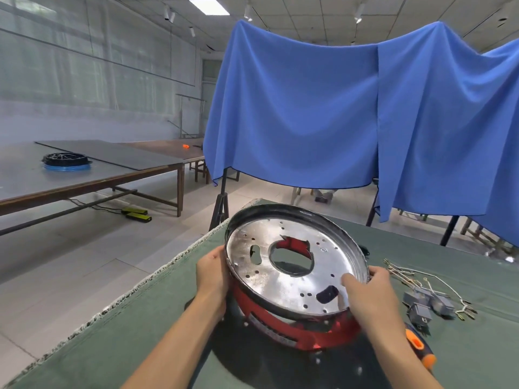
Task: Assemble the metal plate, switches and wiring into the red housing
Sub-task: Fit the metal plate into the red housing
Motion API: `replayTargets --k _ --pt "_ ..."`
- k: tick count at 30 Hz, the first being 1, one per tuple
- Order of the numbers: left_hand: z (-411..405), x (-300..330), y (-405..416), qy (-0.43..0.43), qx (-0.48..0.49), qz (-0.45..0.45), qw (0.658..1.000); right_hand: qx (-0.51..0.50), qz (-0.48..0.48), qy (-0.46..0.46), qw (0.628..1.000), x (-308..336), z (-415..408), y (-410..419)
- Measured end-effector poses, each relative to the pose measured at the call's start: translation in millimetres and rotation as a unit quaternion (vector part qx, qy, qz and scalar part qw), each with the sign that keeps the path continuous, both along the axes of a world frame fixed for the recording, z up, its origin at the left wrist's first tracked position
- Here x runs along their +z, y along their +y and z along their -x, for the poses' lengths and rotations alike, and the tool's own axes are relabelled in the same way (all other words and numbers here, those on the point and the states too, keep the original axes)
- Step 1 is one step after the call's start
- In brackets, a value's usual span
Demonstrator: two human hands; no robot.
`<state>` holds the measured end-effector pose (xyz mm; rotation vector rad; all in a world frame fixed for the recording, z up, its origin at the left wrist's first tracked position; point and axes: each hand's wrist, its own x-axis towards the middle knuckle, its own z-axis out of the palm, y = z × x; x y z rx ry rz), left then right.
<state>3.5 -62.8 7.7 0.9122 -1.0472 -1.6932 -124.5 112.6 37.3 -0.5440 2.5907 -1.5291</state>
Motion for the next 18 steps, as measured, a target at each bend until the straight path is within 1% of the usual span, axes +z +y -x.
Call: replayTargets --k 2,4,5,7,10,11,15,18 --pt "-1.0 1.4 -0.8 0.026 -0.006 -0.031 0.999 0.001 -0.038 0.019 0.999 -2.1 1.3 2.2" --pt "-3.2 1.0 -0.8 0.045 -0.065 -0.030 0.996 -0.001 -0.063 0.030 0.998 -3.7 1.1 3.1" --pt "-4.5 1.4 0.1 0.039 -0.099 -0.017 0.994 -0.004 -0.074 0.036 0.997 -4.4 0.9 2.9" --pt "-6.6 3.1 1.9 0.015 -0.132 0.001 0.991 -0.012 -0.096 0.048 0.994 -5.2 1.3 2.9" --pt "-10.0 6.6 4.8 0.003 -0.130 -0.006 0.991 -0.018 -0.152 0.073 0.985 -4.1 5.0 6.0" --pt "-10.8 7.7 5.3 0.007 -0.126 -0.010 0.992 -0.019 -0.156 0.077 0.985 -3.1 7.0 7.8" --pt "-15.7 14.7 9.8 0.037 -0.119 -0.010 0.992 -0.004 -0.104 0.100 0.990 2.1 16.8 14.2" --pt "-21.1 19.0 9.6 0.061 -0.147 -0.022 0.987 0.022 -0.058 0.092 0.994 9.2 25.8 19.1"
